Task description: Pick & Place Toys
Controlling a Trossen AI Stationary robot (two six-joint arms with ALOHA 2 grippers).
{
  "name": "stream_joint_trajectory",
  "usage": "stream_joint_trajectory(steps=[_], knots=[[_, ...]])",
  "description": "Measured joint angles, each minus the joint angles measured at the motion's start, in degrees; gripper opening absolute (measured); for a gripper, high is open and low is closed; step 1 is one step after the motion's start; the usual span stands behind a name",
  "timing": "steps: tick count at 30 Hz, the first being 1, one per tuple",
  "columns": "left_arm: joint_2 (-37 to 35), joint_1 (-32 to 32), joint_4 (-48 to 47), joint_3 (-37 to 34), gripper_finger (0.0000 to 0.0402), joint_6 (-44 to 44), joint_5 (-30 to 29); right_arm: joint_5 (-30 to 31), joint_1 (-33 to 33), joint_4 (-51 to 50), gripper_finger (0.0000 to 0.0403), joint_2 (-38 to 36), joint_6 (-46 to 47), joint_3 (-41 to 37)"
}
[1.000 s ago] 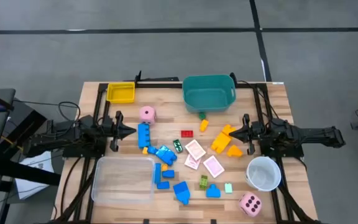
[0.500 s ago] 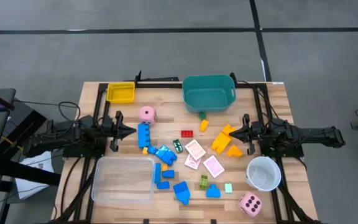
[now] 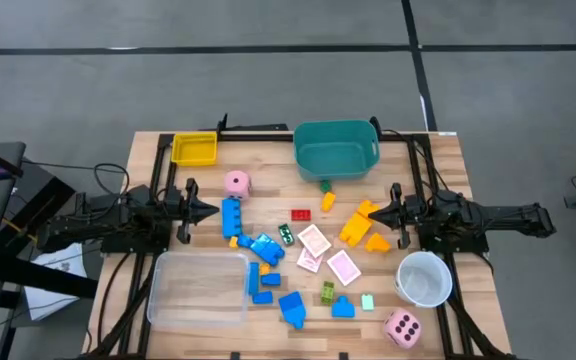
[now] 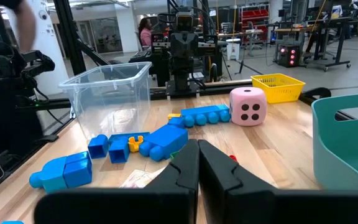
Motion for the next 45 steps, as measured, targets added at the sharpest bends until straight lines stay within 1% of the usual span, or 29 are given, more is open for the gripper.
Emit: stream_joint_trajectory(steps=[16,19,23,25,28,31,34,37,45], knots=[[0.00,-0.02,0.09,0.00,0.0004,0.02,0.00,0.00,0.00,0.00,0.0000,0.00,0.00,0.00],[0.00,-0.02,1.59,0.00,0.0004,0.08,0.00,-0.02,0.00,-0.02,0.0000,0.00,-0.02,-0.02],[0.01,-0.01,6.14,-0.02,0.0004,1.01,-0.48,0.00,0.01,-0.01,0.0000,-0.01,-0.01,-0.01],[0.00,-0.01,9.14,0.00,0.0004,-3.34,-1.31,0.00,0.02,-0.02,0.0000,-0.01,0.00,0.00],[0.00,0.00,14.69,0.00,0.0004,-15.61,-1.34,0.00,0.00,0.00,0.0000,0.00,0.00,-0.02],[0.00,-0.02,20.93,-0.01,0.0004,-27.65,-2.88,0.00,0.01,-0.02,0.0000,0.00,0.00,-0.01],[0.02,0.00,25.89,-0.01,0.0004,-36.52,-4.83,0.00,0.00,-0.02,0.0000,0.00,0.00,0.00],[0.00,0.00,29.78,-0.02,0.0004,-38.89,-6.52,0.00,0.00,-0.02,0.0000,-0.01,0.00,-0.01],[0.00,-0.01,41.23,0.00,0.0004,-39.01,-11.56,0.00,0.01,0.00,0.0000,0.00,0.00,-0.02]])
